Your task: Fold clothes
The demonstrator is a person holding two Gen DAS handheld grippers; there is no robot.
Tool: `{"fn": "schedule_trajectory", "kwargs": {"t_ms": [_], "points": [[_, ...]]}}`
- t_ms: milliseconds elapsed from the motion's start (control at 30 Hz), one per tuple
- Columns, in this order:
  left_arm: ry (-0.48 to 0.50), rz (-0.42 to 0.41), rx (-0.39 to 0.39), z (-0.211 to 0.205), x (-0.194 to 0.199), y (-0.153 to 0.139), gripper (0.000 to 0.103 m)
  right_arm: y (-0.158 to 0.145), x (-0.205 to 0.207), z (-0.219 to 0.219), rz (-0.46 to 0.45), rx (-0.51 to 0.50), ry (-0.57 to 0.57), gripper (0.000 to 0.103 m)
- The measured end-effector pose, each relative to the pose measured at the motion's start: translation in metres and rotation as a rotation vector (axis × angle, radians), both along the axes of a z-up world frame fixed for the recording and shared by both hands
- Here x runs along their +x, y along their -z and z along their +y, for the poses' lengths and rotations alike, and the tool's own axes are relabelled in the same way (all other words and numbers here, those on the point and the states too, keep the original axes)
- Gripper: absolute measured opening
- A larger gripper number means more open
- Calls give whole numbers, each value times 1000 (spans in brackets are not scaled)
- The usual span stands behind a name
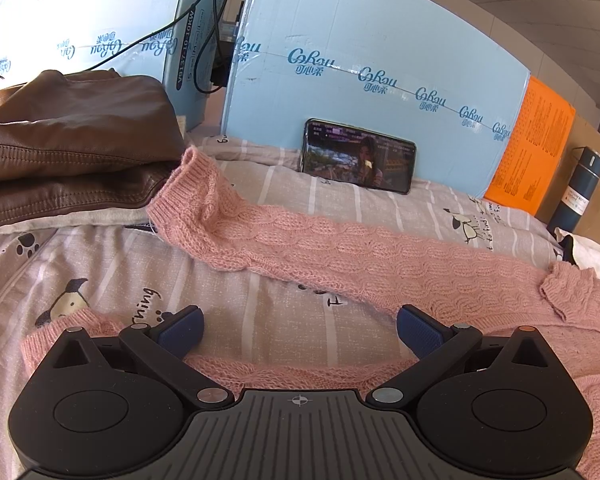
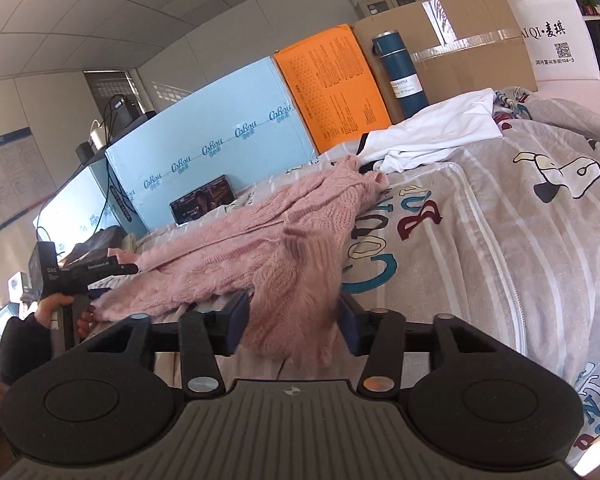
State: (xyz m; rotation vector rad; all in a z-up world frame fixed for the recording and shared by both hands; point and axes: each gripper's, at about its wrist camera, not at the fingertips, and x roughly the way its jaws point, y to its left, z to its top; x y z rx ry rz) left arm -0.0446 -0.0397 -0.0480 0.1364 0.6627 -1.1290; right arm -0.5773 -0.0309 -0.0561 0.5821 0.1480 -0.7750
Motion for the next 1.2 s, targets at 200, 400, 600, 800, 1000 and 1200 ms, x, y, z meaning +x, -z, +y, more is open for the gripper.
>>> {"fn": "schedule_trajectory", "kwargs": {"t_ms": [200, 400, 600, 800, 1000, 1200], "points": [[-67, -16, -230, 31, 4, -15, 103, -31, -22, -10, -168, -93, 59, 85], [-451, 12, -438, 121, 37, -32, 103, -22, -5, -82, -84, 59, 260, 85], [-486, 106, -296, 150, 59, -11, 100, -4, 38, -137, -1, 127, 198, 82], [-316, 124, -178, 127, 51, 0, 96, 13, 79, -161, 125, 203, 215, 31], [-165, 87, -69, 92, 36, 5, 7, 13, 84, -157, 216, 158, 258, 12], [-280, -12, -55, 103, 32, -6, 8, 13, 80, -154, 232, 144, 295, 12]]}}
